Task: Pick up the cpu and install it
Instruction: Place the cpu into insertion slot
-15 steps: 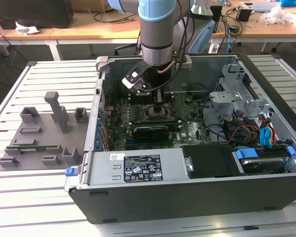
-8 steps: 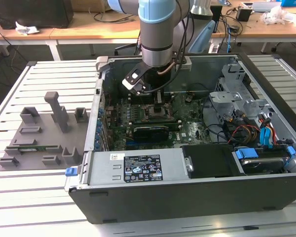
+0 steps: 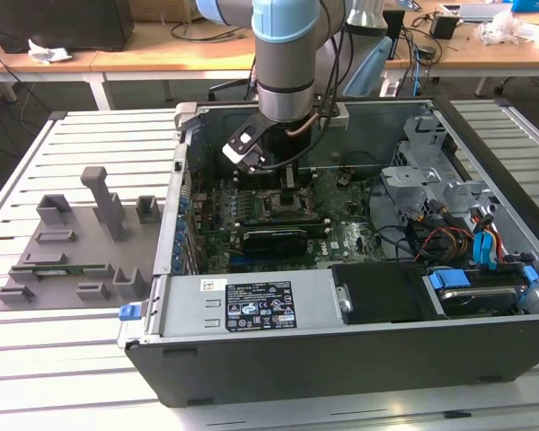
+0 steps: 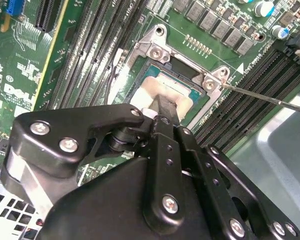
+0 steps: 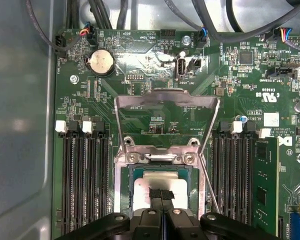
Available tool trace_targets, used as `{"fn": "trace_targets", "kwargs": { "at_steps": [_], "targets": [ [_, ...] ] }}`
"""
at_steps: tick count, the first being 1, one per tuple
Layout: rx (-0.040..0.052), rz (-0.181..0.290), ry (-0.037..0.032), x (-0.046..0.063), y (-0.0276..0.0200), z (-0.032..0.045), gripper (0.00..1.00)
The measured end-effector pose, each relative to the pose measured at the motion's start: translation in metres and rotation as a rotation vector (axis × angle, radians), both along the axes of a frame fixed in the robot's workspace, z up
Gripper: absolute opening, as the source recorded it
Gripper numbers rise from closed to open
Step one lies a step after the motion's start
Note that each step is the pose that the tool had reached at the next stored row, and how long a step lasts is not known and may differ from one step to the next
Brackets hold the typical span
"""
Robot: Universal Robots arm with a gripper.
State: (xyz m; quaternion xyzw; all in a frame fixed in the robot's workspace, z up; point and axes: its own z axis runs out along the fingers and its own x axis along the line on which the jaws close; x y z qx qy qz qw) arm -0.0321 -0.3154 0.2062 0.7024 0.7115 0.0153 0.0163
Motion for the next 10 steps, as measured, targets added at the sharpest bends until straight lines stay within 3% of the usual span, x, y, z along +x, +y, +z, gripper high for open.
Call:
{"fn": "trace_targets", "kwargs": {
  "at_steps": [7,9,10],
  "targets": [
    [-0.002,0.0,0.0008,0.0,0.0003,0.0312,0.11],
    [-0.0022,0.0,0.0007,0.0,0.0004,0.0491,0.11],
    [-0.0022,0.0,0.0007,0.0,0.0004,0.0515,0.11]
  ]
}}
